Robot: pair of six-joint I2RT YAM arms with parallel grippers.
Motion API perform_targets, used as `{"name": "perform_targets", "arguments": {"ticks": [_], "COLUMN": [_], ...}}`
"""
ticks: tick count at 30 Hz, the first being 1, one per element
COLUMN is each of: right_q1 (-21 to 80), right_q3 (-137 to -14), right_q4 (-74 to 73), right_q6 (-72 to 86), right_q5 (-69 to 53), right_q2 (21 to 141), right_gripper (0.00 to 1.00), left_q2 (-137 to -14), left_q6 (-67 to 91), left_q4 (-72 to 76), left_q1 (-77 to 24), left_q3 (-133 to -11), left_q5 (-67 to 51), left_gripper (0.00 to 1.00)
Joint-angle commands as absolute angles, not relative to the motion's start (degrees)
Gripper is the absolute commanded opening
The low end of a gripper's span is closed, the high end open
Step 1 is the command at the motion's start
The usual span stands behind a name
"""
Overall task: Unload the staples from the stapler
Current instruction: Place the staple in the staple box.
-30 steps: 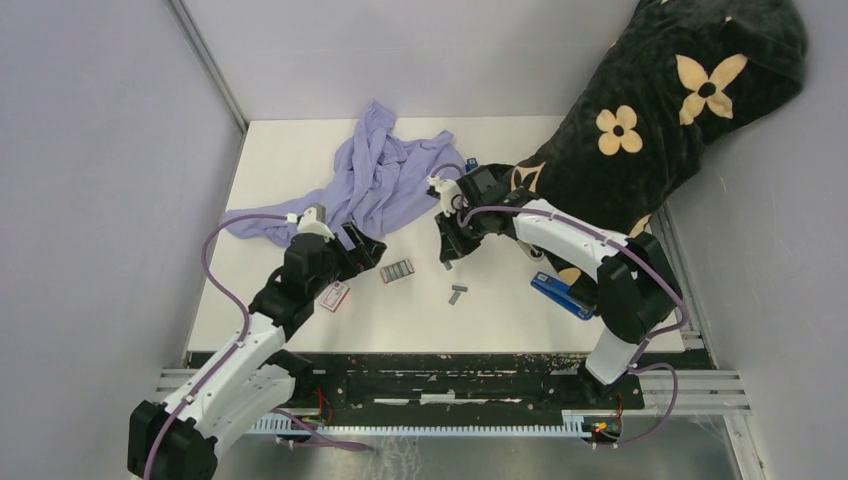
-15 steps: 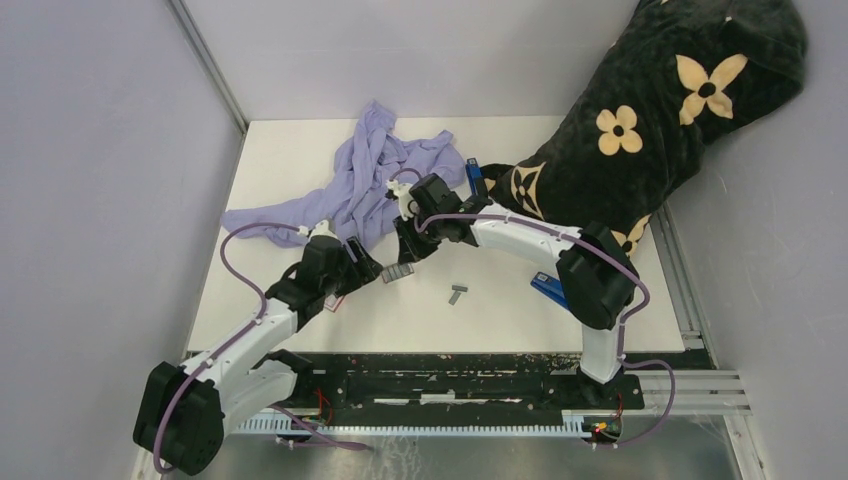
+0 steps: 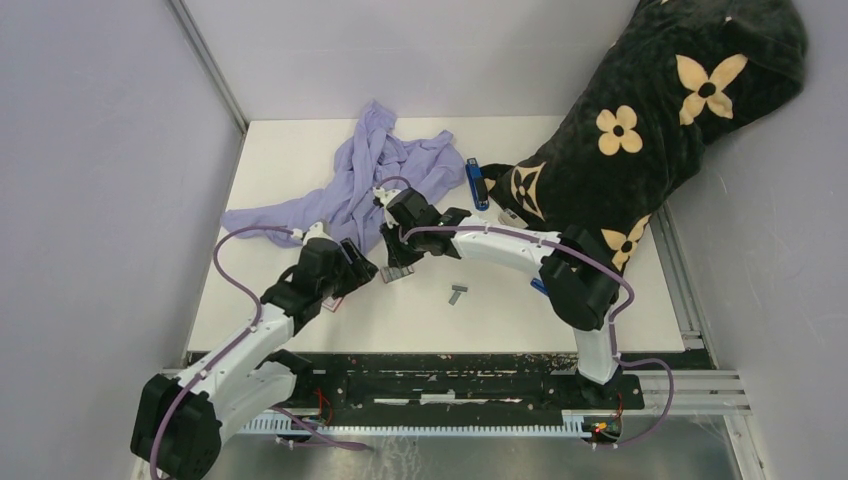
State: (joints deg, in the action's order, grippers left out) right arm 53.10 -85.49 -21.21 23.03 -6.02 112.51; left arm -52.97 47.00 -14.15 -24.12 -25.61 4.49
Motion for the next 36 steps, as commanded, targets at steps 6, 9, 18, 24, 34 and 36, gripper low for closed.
{"name": "perform_targets", "arguments": {"ticks": [6,9,18,24,34,36], "right_q1": [56.01,56.07,56.91,57.76,58.23,58.25], "right_q3": [-88.33,-88.47,-87.80,-87.87,-88.00,-88.13], "right_q4": [-20.81,-20.34,-18.45,-17.58,-17.82,-17.93], "right_q6": [26.23,26.19,25.12,24.88,25.23,25.14], "right_q5": [8.52,9.57,12.78,13.67,15.06,15.57], "right_q2": [114.70,115.58,116.94,117.22,117.97,118.12], "right_gripper": [0.10,0.10,0.11,0.11,0.11,0.11], "left_q2": [-46.83,-46.40,-47.69,-48.36,-47.10,-46.71], "left_q6": [49.97,50.28,49.94,49.53,49.87,49.96], "left_q4": [-15.46,-15.32,-13.97,-13.53,-13.91,-13.90], "left_q1": [-23.94,-23.91,-23.94,-23.93,-23.92,-23.96], "left_q3": [-24.27,-23.80,-23.82,-23.82,-23.08,-22.94], "left_q5": [6.47,6.35,5.90,5.51,5.34,5.50], "left_gripper": [0.70,0.70,0.70,0.70,0.70,0.70]}}
